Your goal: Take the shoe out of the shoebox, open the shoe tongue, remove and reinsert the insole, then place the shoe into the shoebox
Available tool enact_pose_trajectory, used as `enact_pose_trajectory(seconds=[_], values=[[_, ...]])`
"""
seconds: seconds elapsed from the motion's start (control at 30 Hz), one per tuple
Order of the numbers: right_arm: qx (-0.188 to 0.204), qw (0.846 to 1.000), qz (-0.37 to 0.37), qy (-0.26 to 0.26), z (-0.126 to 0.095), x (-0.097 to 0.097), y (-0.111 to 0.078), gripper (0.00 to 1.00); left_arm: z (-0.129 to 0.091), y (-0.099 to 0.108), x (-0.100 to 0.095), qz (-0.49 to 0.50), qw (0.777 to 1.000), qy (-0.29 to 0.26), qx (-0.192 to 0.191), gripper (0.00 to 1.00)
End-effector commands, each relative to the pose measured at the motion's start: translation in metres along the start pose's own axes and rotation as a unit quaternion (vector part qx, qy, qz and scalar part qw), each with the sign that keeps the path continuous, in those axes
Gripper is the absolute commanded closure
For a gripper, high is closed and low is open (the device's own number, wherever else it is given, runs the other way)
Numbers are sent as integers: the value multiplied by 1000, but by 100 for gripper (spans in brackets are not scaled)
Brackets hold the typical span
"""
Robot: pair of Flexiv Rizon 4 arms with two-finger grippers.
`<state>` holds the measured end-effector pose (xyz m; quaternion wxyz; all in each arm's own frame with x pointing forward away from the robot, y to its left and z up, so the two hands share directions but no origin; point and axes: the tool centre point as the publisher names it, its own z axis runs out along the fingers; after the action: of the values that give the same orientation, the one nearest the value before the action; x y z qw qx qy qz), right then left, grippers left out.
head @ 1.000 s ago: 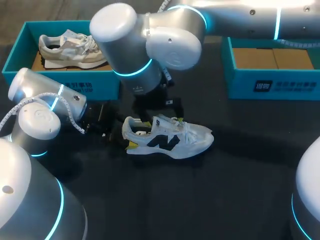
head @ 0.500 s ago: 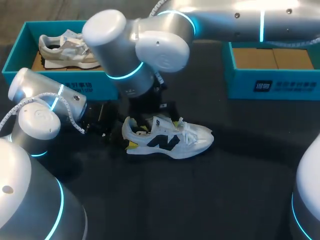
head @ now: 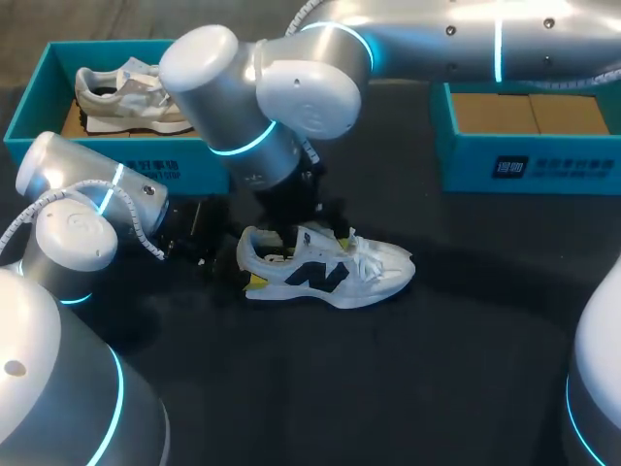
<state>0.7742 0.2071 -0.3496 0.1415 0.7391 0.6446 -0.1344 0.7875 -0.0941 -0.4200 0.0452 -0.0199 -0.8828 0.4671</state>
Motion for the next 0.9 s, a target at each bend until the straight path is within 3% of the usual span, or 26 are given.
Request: enact_pose_trajectory(seconds=[0.03,0.2,0.37,0.57,0.9], values=[[-5,942,335,-5,-3,-5,-6,67,5,5,0,0,1000,0,-2,100],[-3,941,338,-11,-6,-9,-7,67,5,5,0,0,1000,0,-2,100],[3,940,341,-15,-9,-11,-8,91,5,5,0,0,1000,0,-2,100],[8,939,343,-15,-11,-15,-7,100,5,5,0,0,1000,0,-2,100],[17,942,334,17,-18,-35,-4,100,5,5,0,0,1000,0,-2,100]])
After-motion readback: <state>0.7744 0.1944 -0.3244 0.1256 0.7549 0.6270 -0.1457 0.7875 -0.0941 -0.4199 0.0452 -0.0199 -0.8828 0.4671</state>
